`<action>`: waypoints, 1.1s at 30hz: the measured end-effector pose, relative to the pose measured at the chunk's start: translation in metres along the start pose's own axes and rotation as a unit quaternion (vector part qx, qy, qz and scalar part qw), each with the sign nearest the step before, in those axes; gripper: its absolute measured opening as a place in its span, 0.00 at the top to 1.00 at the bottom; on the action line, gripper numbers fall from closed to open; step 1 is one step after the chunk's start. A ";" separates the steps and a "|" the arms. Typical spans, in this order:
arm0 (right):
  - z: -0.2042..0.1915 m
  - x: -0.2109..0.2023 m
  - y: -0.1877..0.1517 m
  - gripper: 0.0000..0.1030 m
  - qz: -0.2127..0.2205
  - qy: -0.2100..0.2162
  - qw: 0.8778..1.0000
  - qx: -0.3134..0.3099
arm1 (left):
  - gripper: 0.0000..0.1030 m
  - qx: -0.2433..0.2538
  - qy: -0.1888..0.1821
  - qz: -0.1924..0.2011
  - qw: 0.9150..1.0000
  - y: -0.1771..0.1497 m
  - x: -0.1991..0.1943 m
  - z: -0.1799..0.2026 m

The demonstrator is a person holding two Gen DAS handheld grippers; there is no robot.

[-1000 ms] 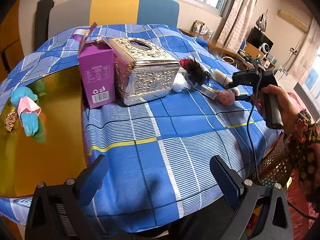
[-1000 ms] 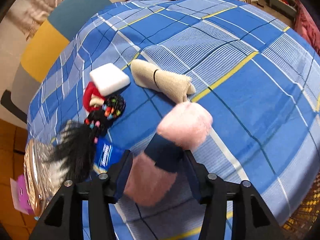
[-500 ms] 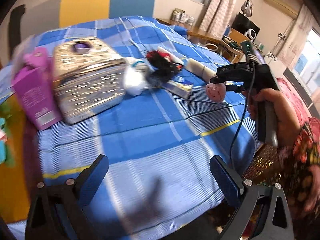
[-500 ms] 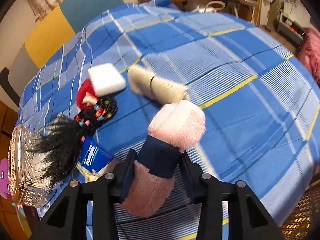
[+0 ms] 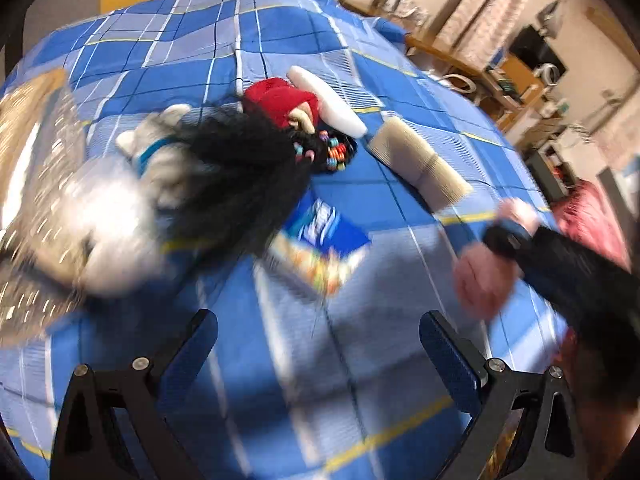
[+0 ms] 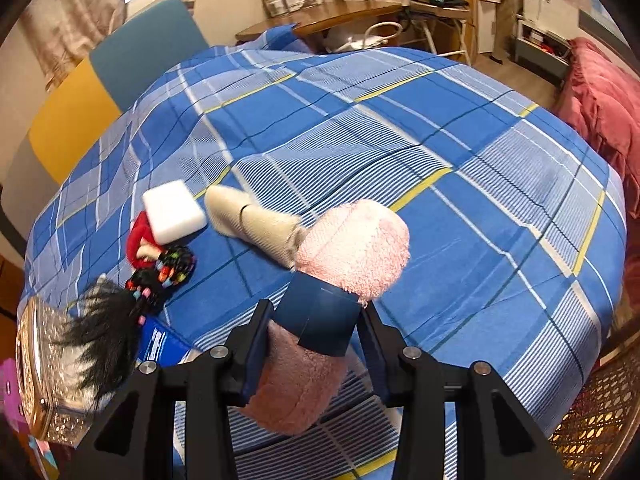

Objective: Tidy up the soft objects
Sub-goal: 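Grasp the blue Tempo tissue pack with the left gripper while the right gripper holds the slipper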

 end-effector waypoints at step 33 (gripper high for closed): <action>-0.004 0.008 -0.003 0.58 -0.023 0.026 0.999 0.010 | 0.48 0.096 0.088 0.039 0.991 -0.004 0.016 -0.027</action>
Point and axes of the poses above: each gripper's, at about its wrist camera, not at the fingertips, and x roughly the way its jaws point, z to its right, y to its top, the point moved 5 cm from there along x, roughly the way its jaws point, and after that the axes turned 12 degrees about x, right-handed, at the moved point
